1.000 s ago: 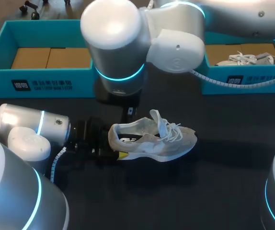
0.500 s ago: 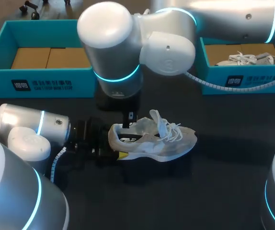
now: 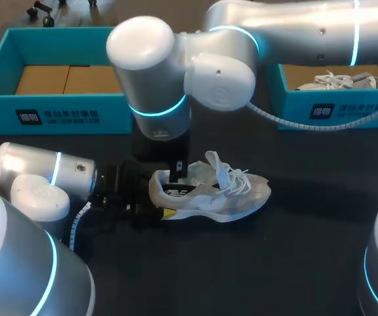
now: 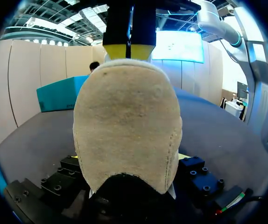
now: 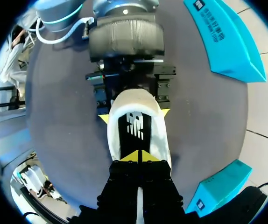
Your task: Take the shoe out of the shoebox, open the shoe tongue, remove and reinsert the insole, then place the shoe into the shoebox
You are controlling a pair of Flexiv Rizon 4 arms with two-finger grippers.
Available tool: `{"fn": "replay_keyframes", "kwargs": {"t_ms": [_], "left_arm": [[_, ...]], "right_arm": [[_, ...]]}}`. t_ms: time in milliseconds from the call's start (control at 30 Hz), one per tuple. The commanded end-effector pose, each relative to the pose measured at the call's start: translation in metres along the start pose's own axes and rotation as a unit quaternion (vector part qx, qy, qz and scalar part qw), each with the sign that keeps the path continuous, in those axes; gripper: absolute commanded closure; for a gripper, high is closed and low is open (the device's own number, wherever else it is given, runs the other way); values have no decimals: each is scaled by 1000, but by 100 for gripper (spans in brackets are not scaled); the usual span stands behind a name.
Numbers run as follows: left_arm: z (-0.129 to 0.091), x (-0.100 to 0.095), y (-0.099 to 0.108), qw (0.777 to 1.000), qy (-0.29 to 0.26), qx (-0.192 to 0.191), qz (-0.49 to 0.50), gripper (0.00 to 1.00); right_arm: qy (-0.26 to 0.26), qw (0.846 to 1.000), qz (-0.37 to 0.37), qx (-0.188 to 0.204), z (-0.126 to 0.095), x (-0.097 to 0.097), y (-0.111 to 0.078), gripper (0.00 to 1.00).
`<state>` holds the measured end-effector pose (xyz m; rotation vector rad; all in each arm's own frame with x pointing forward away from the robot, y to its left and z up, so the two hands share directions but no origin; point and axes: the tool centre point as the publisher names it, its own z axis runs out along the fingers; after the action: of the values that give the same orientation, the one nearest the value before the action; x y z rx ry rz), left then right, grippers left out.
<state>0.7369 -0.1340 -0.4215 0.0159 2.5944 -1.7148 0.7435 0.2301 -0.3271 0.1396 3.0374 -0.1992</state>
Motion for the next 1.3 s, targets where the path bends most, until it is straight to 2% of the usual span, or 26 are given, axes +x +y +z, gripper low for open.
{"fn": "replay_keyframes", "kwargs": {"t_ms": [33,400,833,1100,1300], "left_arm": [[0,1,0,1000,-1,-3,0,100],[0,1,0,1000,-1,-3,0,100],[0,1,0,1000,-1,-3,0,100],[0,1,0,1000,-1,-3,0,100],[0,1,0,1000,-1,-3,0,100]], "right_arm": [[8,1000,0,-8,15,-1,-4,100],[-13,1000,-11,-13,33,6,-11,100],[-20,999,-20,-20,43,-12,-13,100],[-4,1000,-11,-21,49,4,-19,100],[-2,1000,-5,-21,49,6,-18,100]]}}
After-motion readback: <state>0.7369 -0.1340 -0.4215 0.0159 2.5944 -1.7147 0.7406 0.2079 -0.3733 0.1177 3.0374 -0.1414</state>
